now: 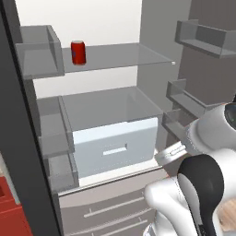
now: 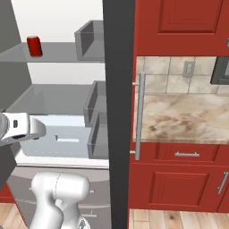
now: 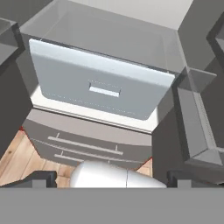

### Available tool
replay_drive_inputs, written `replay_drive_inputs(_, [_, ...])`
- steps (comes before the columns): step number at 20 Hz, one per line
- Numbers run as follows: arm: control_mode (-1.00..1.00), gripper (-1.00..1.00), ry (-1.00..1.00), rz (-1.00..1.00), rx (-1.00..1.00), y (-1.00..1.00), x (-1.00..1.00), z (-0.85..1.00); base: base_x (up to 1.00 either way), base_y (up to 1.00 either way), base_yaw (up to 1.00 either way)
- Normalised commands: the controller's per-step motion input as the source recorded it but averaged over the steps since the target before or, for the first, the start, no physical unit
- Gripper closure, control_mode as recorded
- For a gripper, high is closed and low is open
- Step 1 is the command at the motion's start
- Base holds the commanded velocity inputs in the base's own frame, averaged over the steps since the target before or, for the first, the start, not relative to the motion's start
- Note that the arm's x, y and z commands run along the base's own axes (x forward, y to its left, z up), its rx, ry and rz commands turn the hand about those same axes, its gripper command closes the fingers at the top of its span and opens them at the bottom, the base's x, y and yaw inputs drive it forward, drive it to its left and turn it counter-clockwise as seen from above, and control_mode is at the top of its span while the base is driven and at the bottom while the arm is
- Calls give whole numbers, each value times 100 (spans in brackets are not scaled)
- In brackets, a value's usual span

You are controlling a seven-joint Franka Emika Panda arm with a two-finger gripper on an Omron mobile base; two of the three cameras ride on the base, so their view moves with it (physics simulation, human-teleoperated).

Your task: Open the fridge, grab two sodas, and place both sodas inside the bowl with ice on the dining counter.

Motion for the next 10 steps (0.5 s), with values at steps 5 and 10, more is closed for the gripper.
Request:
replay_drive_inputs(5, [100, -100, 0, 0, 0, 0, 0, 0, 59, 16, 0])
replay_drive_inputs(10, [100, -100, 0, 0, 0, 0, 0, 0, 42, 39, 0])
